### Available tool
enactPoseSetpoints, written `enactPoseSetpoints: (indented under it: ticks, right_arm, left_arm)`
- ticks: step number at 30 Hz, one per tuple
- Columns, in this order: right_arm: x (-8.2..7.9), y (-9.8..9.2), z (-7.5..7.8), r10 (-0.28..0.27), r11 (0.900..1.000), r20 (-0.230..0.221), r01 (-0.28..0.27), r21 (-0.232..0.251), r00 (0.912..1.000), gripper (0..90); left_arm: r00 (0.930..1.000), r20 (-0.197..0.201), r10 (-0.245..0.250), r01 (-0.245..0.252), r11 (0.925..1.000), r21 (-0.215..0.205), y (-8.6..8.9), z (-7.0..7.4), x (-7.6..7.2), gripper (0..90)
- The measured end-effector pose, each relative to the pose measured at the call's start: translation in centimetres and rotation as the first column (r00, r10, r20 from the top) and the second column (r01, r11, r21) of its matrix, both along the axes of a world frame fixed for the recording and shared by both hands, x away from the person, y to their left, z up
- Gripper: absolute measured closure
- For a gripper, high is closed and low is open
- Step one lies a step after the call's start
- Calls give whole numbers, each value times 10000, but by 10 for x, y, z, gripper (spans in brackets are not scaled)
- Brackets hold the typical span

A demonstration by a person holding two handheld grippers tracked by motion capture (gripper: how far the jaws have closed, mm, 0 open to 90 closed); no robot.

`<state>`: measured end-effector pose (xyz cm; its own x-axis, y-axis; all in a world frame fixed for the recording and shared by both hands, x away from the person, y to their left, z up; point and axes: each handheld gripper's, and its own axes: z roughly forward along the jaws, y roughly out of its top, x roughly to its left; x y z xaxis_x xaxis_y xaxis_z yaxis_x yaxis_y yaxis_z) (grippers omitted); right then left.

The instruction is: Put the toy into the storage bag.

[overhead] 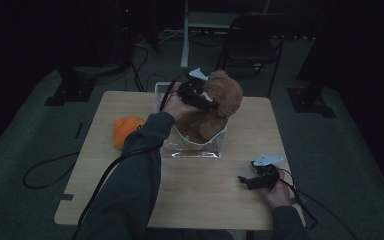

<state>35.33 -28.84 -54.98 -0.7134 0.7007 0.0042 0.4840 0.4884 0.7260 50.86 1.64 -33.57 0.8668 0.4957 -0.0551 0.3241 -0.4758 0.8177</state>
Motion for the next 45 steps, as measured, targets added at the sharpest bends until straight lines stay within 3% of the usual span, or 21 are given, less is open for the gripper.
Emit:
enactPoseSetpoints:
  ticks: [4, 5, 7, 13, 16, 17, 21, 25, 30, 32, 36, 38, 39, 43, 45]
  right_arm:
    - [0, 0, 0, 1, 10000, -1, -1, 2, 10000, 120]
    - [0, 0, 0, 11, 10000, 5, -11, -2, 10000, 120]
    - [0, 0, 0, 12, 10000, 8, -12, -2, 10000, 120]
    - [0, 0, 0, 15, 10000, 4, -15, 2, 10000, 120]
    - [0, 0, 0, 15, 10000, 3, -15, 3, 10000, 120]
    - [0, 0, 0, 16, 10000, 6, -16, 1, 10000, 120]
    - [0, 0, 0, 15, 10000, 7, -15, -3, 10000, 120]
    - [0, 0, 0, 16, 10000, 8, -16, -4, 10000, 120]
    - [0, 0, 0, 16, 10000, 9, -16, -5, 10000, 120]
    - [0, 0, 0, 16, 10000, 10, -16, -5, 10000, 120]
    - [0, 0, 0, 16, 10000, 9, -16, -5, 10000, 120]
    - [0, 0, 0, 17, 10000, 10, -17, -4, 10000, 120]
    - [0, 0, 0, 21, 10000, 7, -21, -9, 10000, 120]
    - [0, 0, 0, 15, 10000, 8, -15, -9, 10000, 120]
    - [0, 0, 0, 16, 10000, 10, -16, -9, 10000, 120]
  left_arm:
    - [9999, 157, 0, -2, 9999, 120, -3, 0, 0, 142]
    - [9998, 58, -182, 183, 9996, -207, -2, 1, 1, 100]
    - [9997, -67, -223, 218, 9979, -609, -1, 3, 2, 100]
    - [9997, -242, -71, 43, 9935, -1136, -6, 2, 5, 93]
    - [10000, 7, 81, -79, 9926, -1215, -9, 2, 3, 82]
    - [9989, 407, 240, -182, 9904, -1371, -10, 3, 1, 82]
    - [9967, 698, 423, -312, 9877, -1532, -11, 4, -1, 82]
    - [9940, 935, 569, -370, 9787, -2022, -11, 6, -4, 75]
    - [9945, 921, 507, -365, 9881, -1497, -16, 3, -5, 82]
    - [9952, 836, 507, -387, 9895, -1395, -16, 3, -5, 154]
    - [9955, 895, 295, -265, 9990, -348, -17, 9, -12, 222]
    - [9954, 918, 274, -262, 9996, -144, -17, 10, -13, 241]
    - [9961, 869, 161, -176, 9997, 175, -14, 7, -14, 249]
    - [9978, 650, -113, 78, 9985, 544, -11, 2, -16, 281]
    - [9965, 474, -695, 633, 9906, 1214, -13, -3, -21, 287]
